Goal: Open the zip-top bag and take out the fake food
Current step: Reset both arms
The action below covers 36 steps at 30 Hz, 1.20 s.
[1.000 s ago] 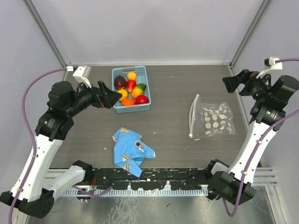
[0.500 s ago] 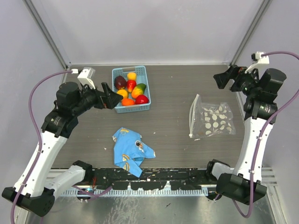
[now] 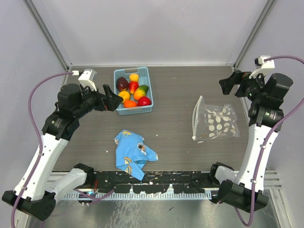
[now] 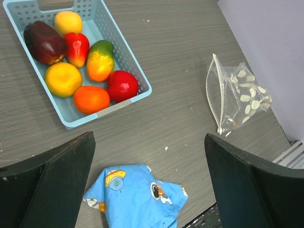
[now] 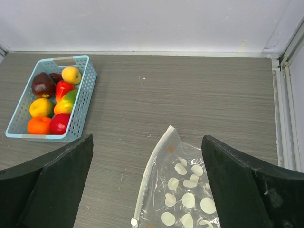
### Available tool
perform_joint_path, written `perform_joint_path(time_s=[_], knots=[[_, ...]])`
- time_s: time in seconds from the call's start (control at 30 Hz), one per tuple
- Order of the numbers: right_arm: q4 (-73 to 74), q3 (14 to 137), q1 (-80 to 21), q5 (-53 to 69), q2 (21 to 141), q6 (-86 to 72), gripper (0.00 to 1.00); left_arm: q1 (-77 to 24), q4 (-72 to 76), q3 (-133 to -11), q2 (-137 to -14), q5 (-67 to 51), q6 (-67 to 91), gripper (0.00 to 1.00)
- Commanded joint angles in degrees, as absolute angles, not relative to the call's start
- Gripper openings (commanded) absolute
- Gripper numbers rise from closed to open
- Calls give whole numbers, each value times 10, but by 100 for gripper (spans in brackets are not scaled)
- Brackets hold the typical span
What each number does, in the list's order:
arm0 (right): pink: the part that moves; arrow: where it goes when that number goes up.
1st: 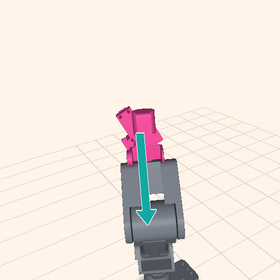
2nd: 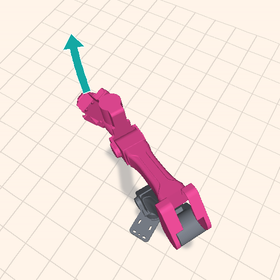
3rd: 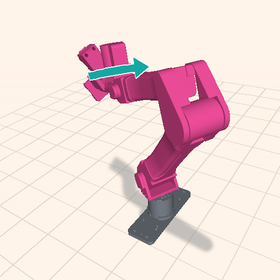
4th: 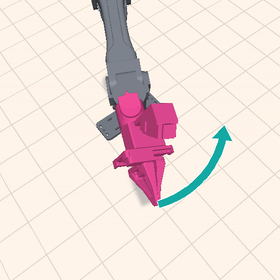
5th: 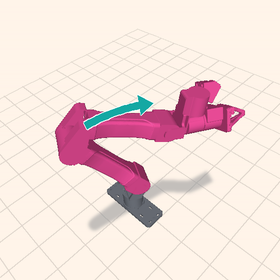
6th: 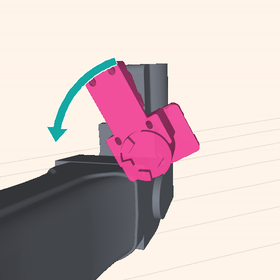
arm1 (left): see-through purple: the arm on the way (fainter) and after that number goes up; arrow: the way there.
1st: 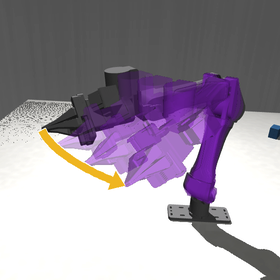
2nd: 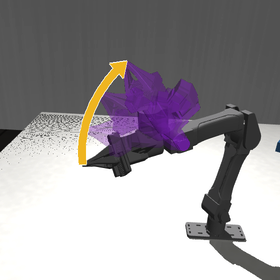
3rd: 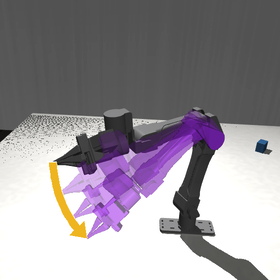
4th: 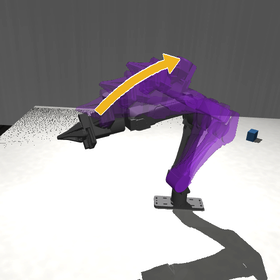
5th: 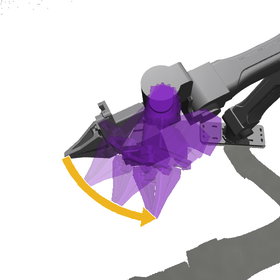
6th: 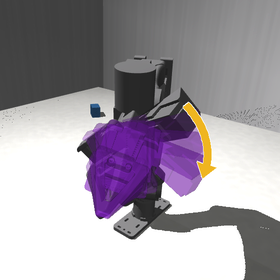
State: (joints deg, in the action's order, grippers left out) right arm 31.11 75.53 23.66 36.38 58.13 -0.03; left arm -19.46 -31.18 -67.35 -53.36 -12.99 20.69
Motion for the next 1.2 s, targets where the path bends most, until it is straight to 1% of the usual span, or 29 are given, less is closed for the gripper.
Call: perform_joint_path(time_s=[0.0,0.43,1.17], knots=[[304,785,241,385,575,8,100,-192,-289,-681,-518,-125,198,98],[310,782,245,395,574,23,100,-192,-286,-675,-506,-142,202,98],[311,784,250,376,572,39,100,-192,-280,-663,-503,-139,195,98]])
